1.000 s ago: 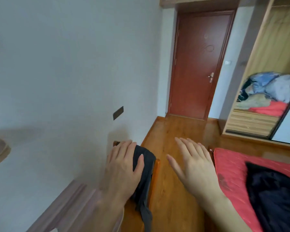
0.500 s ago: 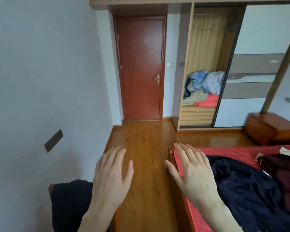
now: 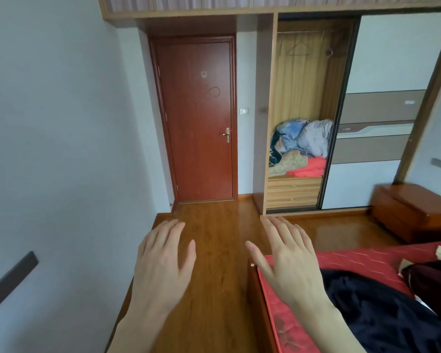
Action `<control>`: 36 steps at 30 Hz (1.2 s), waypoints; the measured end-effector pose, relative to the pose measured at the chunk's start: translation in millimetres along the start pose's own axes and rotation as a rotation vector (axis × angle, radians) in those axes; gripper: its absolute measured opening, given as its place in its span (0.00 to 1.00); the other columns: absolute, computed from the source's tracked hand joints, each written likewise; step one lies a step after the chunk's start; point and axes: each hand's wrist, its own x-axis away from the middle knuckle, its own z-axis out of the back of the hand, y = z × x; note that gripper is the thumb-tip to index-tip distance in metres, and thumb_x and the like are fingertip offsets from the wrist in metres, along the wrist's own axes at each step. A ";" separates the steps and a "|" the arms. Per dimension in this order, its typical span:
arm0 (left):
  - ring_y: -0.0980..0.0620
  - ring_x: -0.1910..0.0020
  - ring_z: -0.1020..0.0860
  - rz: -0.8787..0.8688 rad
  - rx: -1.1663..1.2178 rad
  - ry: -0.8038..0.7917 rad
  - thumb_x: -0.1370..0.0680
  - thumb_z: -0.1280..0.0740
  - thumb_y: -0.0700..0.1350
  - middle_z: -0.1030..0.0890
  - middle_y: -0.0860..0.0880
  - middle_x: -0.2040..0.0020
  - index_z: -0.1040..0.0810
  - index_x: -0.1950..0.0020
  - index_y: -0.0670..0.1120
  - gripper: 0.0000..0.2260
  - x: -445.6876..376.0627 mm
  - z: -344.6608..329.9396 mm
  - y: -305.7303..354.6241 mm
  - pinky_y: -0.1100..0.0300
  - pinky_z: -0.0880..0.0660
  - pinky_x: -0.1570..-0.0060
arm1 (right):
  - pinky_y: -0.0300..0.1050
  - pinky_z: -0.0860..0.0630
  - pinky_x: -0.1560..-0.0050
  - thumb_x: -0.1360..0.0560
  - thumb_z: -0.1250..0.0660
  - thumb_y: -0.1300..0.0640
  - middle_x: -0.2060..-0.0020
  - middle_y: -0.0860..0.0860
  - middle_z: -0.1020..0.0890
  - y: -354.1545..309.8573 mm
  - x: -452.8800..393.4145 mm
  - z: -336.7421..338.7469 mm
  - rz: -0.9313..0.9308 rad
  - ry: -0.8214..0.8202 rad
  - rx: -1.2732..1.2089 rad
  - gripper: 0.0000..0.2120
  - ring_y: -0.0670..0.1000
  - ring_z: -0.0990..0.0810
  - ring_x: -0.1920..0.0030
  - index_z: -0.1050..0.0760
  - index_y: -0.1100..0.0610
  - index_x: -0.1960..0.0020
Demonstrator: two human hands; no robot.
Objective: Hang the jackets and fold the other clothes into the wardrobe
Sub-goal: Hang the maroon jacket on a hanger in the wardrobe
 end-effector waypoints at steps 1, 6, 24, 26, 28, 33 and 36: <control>0.46 0.28 0.25 0.000 -0.001 -0.006 0.19 0.44 0.60 0.21 0.49 0.29 0.22 0.29 0.48 0.26 -10.5 -8.4 -1.0 0.47 0.32 0.26 | 0.58 0.28 0.26 0.17 0.47 0.33 0.30 0.51 0.20 4.4 -10.6 -6.2 -0.005 -0.003 0.001 0.33 0.54 0.24 0.27 0.25 0.54 0.25; 0.46 0.27 0.26 0.000 0.018 -0.021 0.19 0.44 0.60 0.21 0.49 0.29 0.22 0.28 0.48 0.26 -65.4 -51.8 -11.9 0.45 0.31 0.26 | 0.56 0.31 0.23 0.17 0.51 0.32 0.29 0.50 0.21 22.7 -64.3 -45.0 -0.012 -0.041 0.016 0.34 0.54 0.25 0.26 0.27 0.52 0.24; 0.45 0.32 0.22 -0.107 0.087 -0.018 0.19 0.41 0.59 0.19 0.48 0.32 0.20 0.31 0.49 0.23 -345.3 -244.5 -105.5 0.45 0.31 0.30 | 0.55 0.27 0.27 0.17 0.46 0.33 0.30 0.50 0.20 51.3 -314.6 -250.3 -0.065 -0.085 0.072 0.30 0.53 0.23 0.29 0.26 0.51 0.25; 0.44 0.32 0.21 -0.110 0.094 -0.036 0.19 0.41 0.59 0.19 0.48 0.32 0.20 0.31 0.48 0.23 -372.3 -263.0 -113.3 0.45 0.30 0.30 | 0.54 0.28 0.26 0.17 0.46 0.33 0.30 0.50 0.20 56.0 -336.3 -269.5 -0.080 -0.091 0.083 0.30 0.53 0.24 0.28 0.26 0.52 0.25; 0.45 0.30 0.23 -0.107 0.108 -0.073 0.19 0.42 0.60 0.20 0.48 0.31 0.21 0.30 0.49 0.24 -396.0 -278.8 -119.3 0.43 0.29 0.29 | 0.54 0.30 0.25 0.17 0.46 0.33 0.30 0.50 0.21 62.0 -355.3 -285.0 -0.092 -0.107 0.092 0.31 0.53 0.24 0.28 0.26 0.52 0.25; 0.46 0.30 0.23 -0.151 0.118 -0.067 0.18 0.42 0.59 0.20 0.48 0.31 0.21 0.29 0.48 0.24 -456.9 -319.4 -128.5 0.45 0.29 0.28 | 0.53 0.32 0.24 0.17 0.48 0.33 0.29 0.50 0.21 82.2 -404.0 -320.6 -0.142 -0.109 0.106 0.32 0.53 0.25 0.27 0.28 0.52 0.24; 0.46 0.30 0.23 -0.160 0.120 -0.067 0.18 0.41 0.58 0.20 0.48 0.31 0.21 0.30 0.48 0.23 -491.5 -346.5 -129.6 0.47 0.31 0.28 | 0.53 0.33 0.24 0.17 0.48 0.33 0.28 0.50 0.22 98.9 -430.5 -345.7 -0.171 -0.105 0.111 0.32 0.53 0.25 0.26 0.28 0.52 0.23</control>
